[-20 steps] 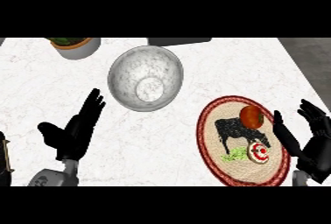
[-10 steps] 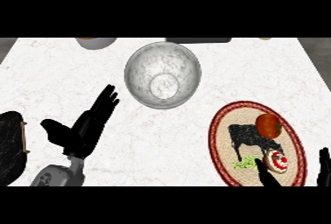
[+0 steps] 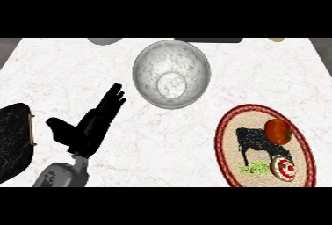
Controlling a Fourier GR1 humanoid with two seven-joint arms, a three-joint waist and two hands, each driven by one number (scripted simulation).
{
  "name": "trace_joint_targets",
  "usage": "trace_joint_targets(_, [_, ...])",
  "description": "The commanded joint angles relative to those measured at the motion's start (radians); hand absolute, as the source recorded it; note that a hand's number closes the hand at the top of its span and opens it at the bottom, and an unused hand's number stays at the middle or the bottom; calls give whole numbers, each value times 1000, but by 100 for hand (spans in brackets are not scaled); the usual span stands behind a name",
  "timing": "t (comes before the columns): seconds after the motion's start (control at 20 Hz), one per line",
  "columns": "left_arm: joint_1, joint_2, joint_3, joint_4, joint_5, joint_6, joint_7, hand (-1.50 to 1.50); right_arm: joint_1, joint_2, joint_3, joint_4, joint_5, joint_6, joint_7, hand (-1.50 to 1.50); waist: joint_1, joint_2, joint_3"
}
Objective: Pick the tomato from the placemat and place it in the bowl
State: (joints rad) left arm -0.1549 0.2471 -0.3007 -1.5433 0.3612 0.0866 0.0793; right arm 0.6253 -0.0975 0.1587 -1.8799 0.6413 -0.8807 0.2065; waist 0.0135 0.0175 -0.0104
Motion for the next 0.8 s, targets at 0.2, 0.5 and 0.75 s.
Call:
trace_joint_targets(0.2, [-37,-24,-15,27,-32,9,2,0,-108,52,-12,-175,275,342,527,-150,17,0,4])
trace_joint_targets(0.5, [6,-27,12,27,3,-34,-9,0,-345,46,-49,-239,389,653,861,-150,4,-13,8])
trace_joint_targets(0.75, [7,-37,31,31,-33,-33,-10,0,-452,88,-41,-174,367,751,934,-150,-11,-17,10])
